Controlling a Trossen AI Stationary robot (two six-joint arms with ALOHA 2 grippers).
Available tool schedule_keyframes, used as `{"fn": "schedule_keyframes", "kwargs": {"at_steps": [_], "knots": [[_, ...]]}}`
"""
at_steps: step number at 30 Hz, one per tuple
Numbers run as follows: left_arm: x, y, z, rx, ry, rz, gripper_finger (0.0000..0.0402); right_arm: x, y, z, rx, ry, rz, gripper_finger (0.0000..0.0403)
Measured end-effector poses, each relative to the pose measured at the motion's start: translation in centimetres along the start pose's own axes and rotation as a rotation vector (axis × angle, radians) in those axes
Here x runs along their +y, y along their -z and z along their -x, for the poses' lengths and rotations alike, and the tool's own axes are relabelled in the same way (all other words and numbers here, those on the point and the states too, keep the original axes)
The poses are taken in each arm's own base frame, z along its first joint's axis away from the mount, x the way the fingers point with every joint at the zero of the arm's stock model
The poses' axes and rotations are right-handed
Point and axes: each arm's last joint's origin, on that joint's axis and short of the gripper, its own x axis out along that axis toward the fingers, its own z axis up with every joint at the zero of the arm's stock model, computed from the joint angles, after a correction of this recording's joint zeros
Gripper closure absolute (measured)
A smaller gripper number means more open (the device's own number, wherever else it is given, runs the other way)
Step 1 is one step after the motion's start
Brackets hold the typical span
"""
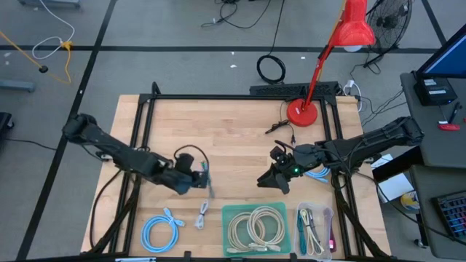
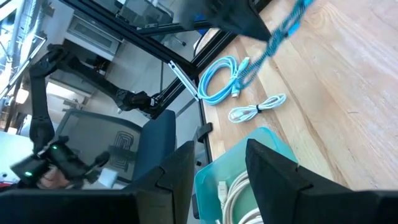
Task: Pick & Place USB Port
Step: Put the blue charger cable into the white transparent bin
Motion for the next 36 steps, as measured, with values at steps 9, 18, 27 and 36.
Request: {"fn": "schedule_keyframes", "kwargs": {"at_steps": [9, 18, 27, 36], "knots": [[-4.3, -0.4, 2.8, -0.205, 0.463, -0.162, 0.0401, 1.3, -1.1, 0.2, -0.122, -0.131, -0.021, 0.0265], [-5.9, -1.2, 1.9, -0.293, 0.562, -0.186, 0.0401, 0.7, -2.4, -1.2, -0.195, -0.172, -0.064, 0.0238], [-6.8, -1.7, 1.1, -0.282, 0.642, -0.189, 0.0401, 0.4, -2.4, -2.8, -0.197, -0.231, -0.084, 0.0190], [-7.8, -1.7, 1.1, -0.275, 0.685, -0.215, 0.0401, 0.1, -2.5, -2.9, -0.191, -0.204, -0.085, 0.0183]]}}
